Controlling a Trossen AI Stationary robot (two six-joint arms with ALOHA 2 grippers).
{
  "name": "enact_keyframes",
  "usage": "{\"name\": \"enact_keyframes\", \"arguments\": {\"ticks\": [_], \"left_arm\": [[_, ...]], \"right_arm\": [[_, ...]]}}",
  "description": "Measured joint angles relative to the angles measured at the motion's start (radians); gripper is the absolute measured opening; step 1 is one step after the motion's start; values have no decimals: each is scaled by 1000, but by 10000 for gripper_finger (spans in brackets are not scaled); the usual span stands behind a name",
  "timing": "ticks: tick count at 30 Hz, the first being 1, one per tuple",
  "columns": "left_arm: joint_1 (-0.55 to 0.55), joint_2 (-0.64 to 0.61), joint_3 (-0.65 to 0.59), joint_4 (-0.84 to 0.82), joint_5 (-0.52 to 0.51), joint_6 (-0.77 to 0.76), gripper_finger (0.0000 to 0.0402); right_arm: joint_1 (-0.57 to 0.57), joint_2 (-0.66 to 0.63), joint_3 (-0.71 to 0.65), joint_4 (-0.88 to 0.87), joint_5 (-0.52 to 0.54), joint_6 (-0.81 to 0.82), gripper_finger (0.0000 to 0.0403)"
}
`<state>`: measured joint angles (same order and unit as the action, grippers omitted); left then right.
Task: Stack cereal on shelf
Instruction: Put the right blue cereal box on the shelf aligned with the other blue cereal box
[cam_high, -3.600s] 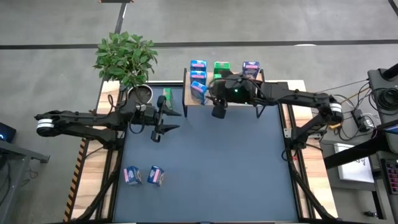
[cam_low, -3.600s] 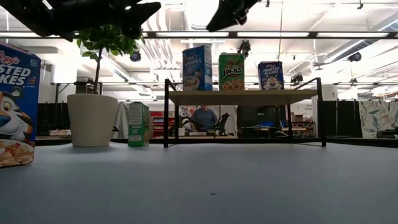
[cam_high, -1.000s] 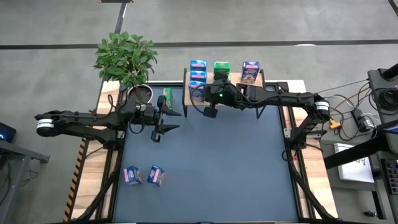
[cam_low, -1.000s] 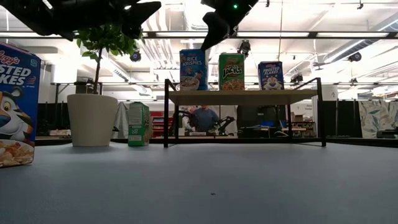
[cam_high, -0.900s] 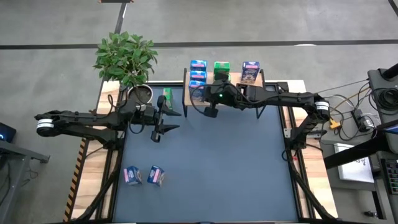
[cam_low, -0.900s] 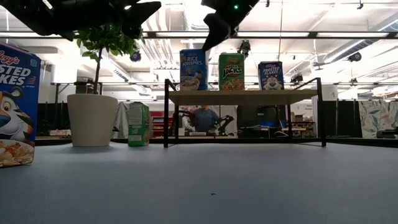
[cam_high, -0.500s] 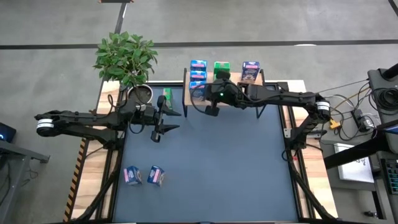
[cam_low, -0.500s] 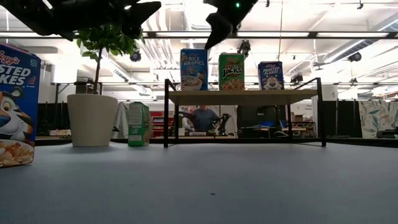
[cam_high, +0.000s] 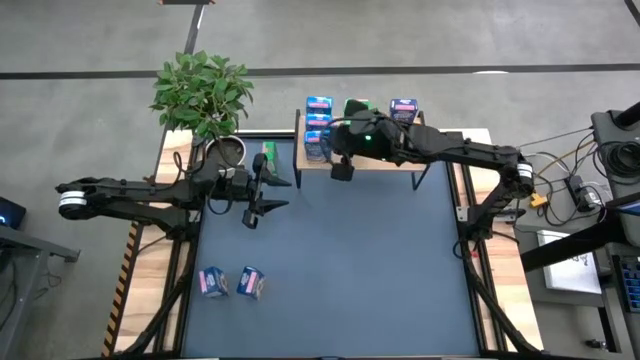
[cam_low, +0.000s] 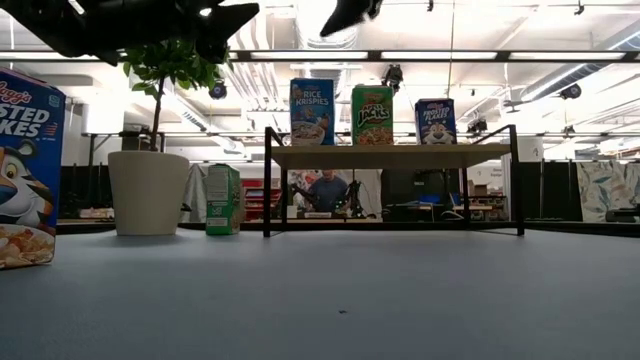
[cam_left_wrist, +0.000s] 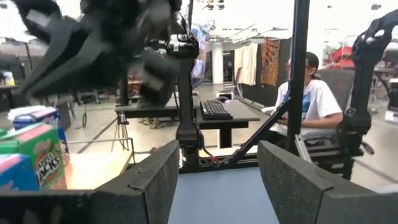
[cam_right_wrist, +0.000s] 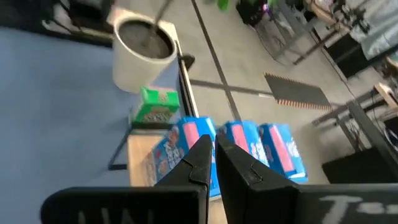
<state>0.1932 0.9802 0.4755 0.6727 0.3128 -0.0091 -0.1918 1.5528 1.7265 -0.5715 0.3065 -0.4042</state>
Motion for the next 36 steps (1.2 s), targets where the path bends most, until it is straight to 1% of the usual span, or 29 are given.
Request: {"name": "enact_keyframes", "arguments": {"ticks": [2, 5, 7, 11, 14, 18, 20, 23, 25, 27, 30, 34, 36], "left_arm": [[0, 0, 0, -5, -31, -52, 201], [-1, 0, 4, -63, -151, -116, 200], [-1, 0, 25, -183, -200, -149, 200], [-43, 13, 105, -451, -218, -253, 191], [-112, 33, 192, -647, -222, -366, 182], [-237, 71, 349, -948, -229, -556, 178], [-306, 94, 433, -1092, -285, -667, 179], [-414, 138, 549, -1305, -398, -880, 184], [-489, 174, 606, -1427, -450, -1019, 191], [-560, 212, 651, -1506, -485, -1148, 202], [-655, 282, 698, -1617, -491, -1318, 229], [-734, 394, 759, -1784, -478, -1470, 272], [-754, 444, 803, -1853, -469, -1506, 291]], "right_arm": [[16, -30, 10, -21, -1, 0, 13], [49, -81, 1, -66, -1, 13, 13], [72, -113, -22, -112, -1, 33, 13], [124, -181, -90, -158, -1, 84, 13], [163, -234, -162, -154, -1, 100, 13], [207, -289, -268, -120, -1, 110, 13], [223, -315, -322, -81, 0, 100, 13], [239, -355, -404, -13, -1, 85, 13], [245, -376, -454, 22, 0, 75, 13], [247, -402, -497, 49, -1, 67, 13], [247, -434, -544, 90, -1, 67, 13], [247, -468, -585, 100, -3, 70, 13], [247, -485, -597, 112, -4, 71, 13]]}}
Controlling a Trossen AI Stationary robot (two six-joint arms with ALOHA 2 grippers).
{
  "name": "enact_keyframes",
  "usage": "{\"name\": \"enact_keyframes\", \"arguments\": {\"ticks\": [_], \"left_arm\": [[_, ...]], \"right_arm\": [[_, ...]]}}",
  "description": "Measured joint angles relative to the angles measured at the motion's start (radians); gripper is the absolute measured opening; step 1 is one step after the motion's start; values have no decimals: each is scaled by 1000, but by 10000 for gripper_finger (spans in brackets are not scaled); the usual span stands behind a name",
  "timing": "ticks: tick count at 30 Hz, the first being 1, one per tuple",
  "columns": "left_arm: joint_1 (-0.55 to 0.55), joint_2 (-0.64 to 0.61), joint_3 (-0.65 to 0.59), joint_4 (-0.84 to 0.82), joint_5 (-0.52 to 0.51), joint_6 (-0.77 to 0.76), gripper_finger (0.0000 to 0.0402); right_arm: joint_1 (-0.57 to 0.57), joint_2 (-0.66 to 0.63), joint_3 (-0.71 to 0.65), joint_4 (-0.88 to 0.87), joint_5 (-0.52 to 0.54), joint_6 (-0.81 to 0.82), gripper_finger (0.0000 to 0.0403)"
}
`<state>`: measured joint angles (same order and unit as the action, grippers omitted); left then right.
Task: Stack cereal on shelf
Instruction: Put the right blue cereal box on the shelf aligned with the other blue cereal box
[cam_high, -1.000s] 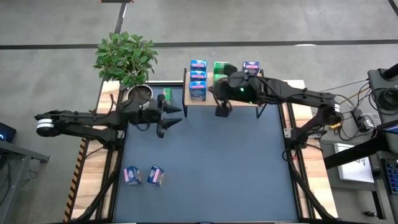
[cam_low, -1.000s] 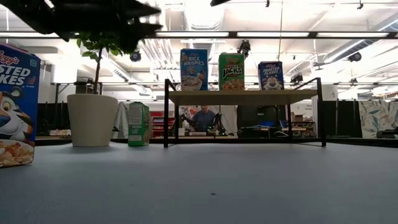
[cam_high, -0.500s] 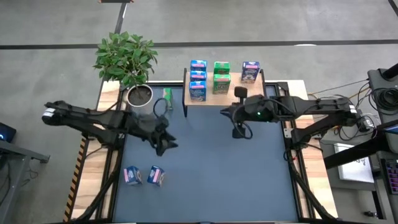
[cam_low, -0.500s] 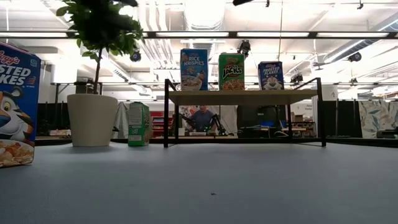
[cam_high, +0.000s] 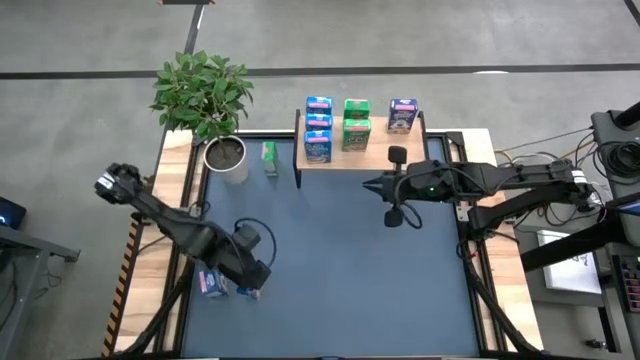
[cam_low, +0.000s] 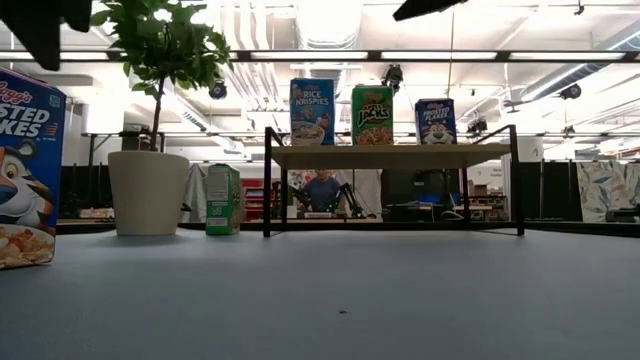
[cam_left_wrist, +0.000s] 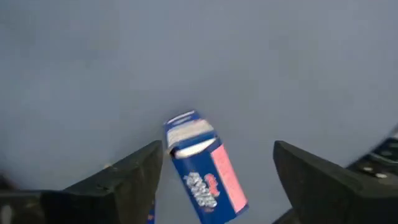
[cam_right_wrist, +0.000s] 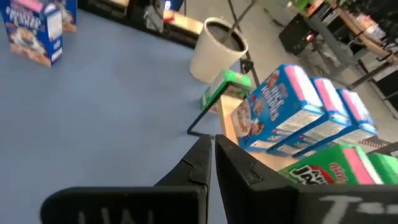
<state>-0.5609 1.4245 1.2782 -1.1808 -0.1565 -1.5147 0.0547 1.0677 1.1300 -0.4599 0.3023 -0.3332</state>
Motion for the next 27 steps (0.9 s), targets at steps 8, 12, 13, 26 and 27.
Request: {"name": "enact_keyframes", "arguments": {"ticks": [8, 12, 13, 26, 27], "left_arm": [[-50, 143, 111, -75, 10, -23, 314], [-75, 170, 91, -82, 17, -75, 310], [-81, 177, 86, -85, 17, -90, 310], [-100, 249, 64, -89, 18, -123, 265], [-100, 250, 64, -88, 19, -122, 256]], "right_arm": [[0, -39, -10, 26, -102, 9, 13], [0, -40, -10, 24, -128, 4, 13], [0, -39, -12, 24, -130, 2, 13], [0, -39, -32, 24, -130, -7, 13], [0, -39, -32, 23, -130, -7, 13]]}}
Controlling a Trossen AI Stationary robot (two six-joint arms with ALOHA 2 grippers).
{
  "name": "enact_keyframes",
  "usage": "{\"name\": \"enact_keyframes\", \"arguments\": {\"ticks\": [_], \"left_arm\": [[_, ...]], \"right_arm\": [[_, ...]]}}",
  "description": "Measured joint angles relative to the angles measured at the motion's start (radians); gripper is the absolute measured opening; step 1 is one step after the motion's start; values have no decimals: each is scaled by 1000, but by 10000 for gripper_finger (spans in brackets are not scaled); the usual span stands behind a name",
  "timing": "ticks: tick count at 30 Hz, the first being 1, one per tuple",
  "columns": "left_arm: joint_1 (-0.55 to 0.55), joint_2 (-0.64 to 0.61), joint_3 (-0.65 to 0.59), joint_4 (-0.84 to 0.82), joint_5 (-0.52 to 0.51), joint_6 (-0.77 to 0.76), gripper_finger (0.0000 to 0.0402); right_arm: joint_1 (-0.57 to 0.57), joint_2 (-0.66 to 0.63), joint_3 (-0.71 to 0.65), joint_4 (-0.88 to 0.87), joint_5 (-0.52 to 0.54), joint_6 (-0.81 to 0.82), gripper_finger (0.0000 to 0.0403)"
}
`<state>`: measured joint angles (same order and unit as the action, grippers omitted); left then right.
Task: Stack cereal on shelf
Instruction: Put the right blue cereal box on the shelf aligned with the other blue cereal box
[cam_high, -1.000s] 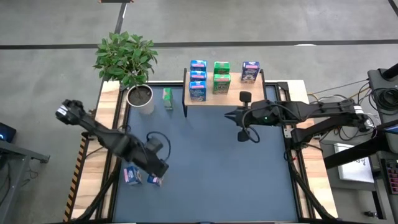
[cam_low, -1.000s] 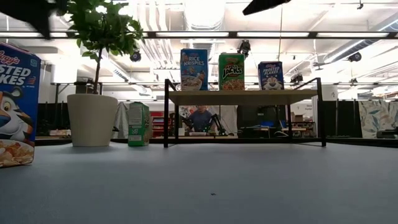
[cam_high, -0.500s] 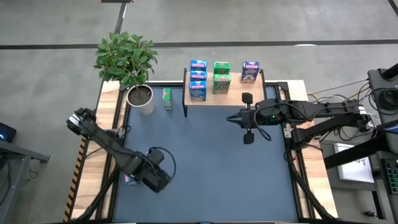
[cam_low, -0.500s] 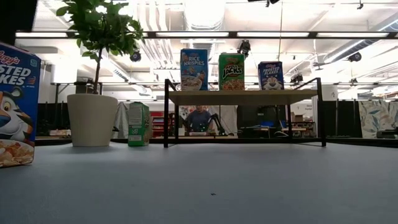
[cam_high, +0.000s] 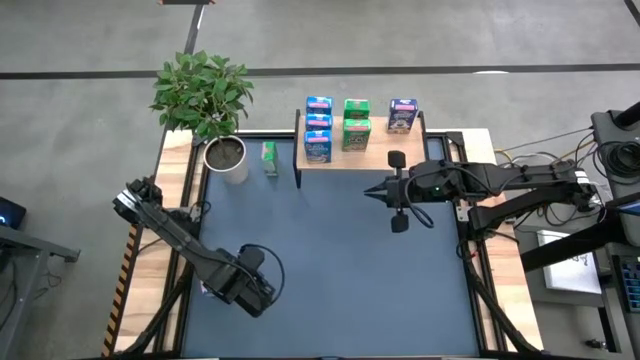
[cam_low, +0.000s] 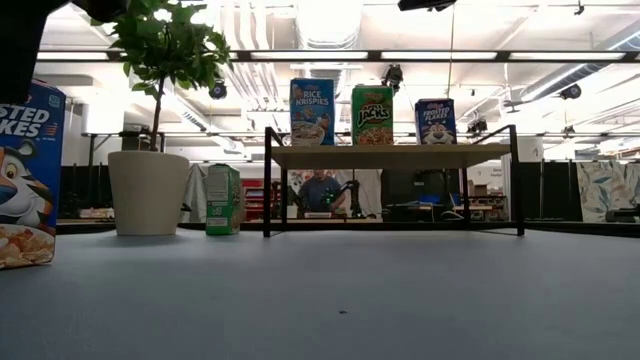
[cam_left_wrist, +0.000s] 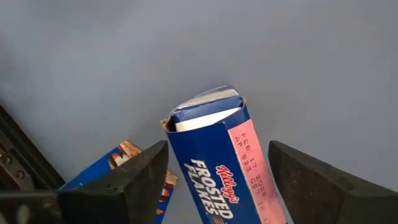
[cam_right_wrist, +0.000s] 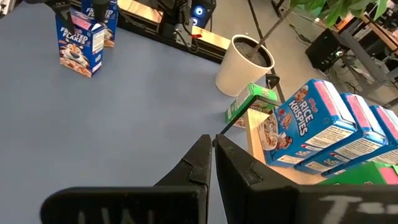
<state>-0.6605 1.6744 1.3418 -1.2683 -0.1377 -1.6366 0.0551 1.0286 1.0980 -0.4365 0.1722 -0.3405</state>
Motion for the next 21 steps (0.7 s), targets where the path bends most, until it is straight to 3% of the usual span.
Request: {"name": "enact_keyframes", "arguments": {"ticks": [13, 17, 21], "left_arm": [[13, -3, 6, 3, 19, 78, 166], [45, -12, 26, 6, 19, 193, 147], [103, -10, 107, 27, -26, 403, 135]], "right_arm": [[0, -46, -1, -55, 11, 34, 13], [0, -96, -1, -107, 11, 62, 13], [0, -145, -2, -155, 10, 102, 13]]}}
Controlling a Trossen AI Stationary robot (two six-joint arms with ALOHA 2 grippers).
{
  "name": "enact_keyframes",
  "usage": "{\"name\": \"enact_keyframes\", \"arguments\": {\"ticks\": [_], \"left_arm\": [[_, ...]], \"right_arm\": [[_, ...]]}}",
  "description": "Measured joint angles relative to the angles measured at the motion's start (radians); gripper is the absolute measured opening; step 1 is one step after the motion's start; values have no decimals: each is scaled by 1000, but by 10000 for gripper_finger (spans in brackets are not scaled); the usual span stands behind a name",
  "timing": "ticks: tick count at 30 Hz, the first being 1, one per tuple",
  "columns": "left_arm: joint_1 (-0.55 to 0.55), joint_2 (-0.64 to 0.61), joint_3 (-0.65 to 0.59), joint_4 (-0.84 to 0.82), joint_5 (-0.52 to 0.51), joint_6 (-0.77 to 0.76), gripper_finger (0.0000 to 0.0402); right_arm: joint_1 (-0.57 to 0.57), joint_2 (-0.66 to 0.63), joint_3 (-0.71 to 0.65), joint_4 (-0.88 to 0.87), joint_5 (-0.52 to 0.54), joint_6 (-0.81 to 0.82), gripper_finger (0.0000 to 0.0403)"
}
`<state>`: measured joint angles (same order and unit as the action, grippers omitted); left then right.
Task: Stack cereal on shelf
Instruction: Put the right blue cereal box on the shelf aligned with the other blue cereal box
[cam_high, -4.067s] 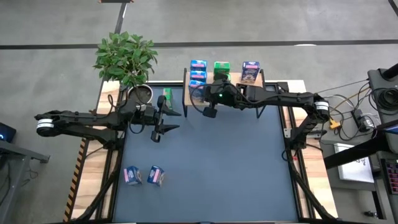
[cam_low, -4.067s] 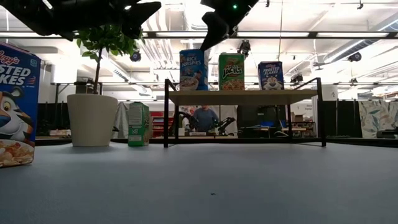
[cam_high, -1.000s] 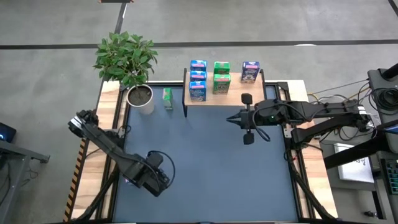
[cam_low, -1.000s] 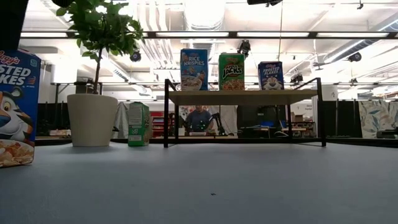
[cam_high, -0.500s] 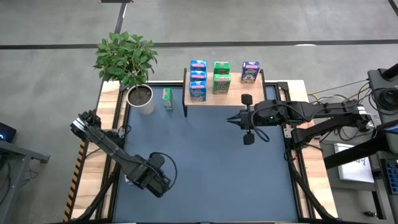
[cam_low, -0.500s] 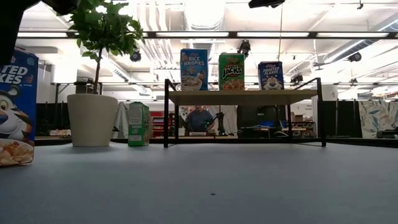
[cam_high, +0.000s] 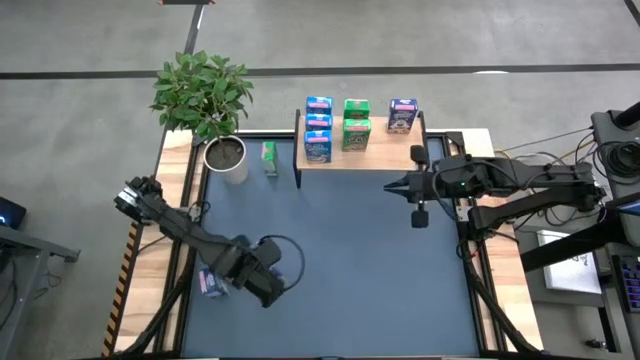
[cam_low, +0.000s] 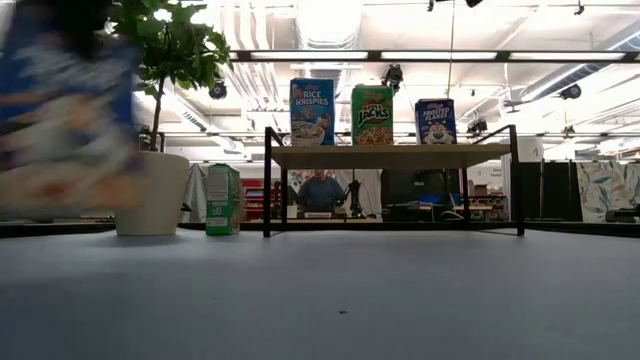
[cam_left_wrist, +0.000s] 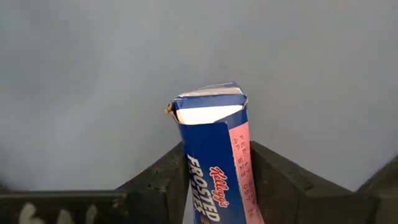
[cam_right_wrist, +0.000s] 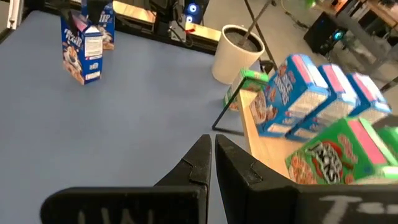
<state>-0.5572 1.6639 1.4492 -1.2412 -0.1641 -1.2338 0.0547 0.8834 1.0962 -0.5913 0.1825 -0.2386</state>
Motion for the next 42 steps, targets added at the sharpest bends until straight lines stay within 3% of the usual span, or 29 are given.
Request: {"name": "enact_keyframes", "arguments": {"ticks": [5, 10, 17, 22, 28, 42], "left_arm": [[106, 3, 121, 94, -132, 359, 132], [235, 3, 210, 305, -278, 778, 132], [412, 3, 241, 645, -277, 1185, 132], [503, 11, 239, 795, -182, 1285, 132], [572, 65, 270, 931, -158, 1355, 132], [695, 367, 639, 866, -146, 1469, 132]], "right_arm": [[0, -41, -6, -77, -3, 47, 13], [0, -88, -42, -84, -49, 72, 13], [37, -183, -143, 10, -121, 64, 13], [68, -254, -208, 74, -160, 51, 13], [92, -310, -266, 111, -166, 36, 13], [100, -379, -339, 166, -227, 3, 13]]}}
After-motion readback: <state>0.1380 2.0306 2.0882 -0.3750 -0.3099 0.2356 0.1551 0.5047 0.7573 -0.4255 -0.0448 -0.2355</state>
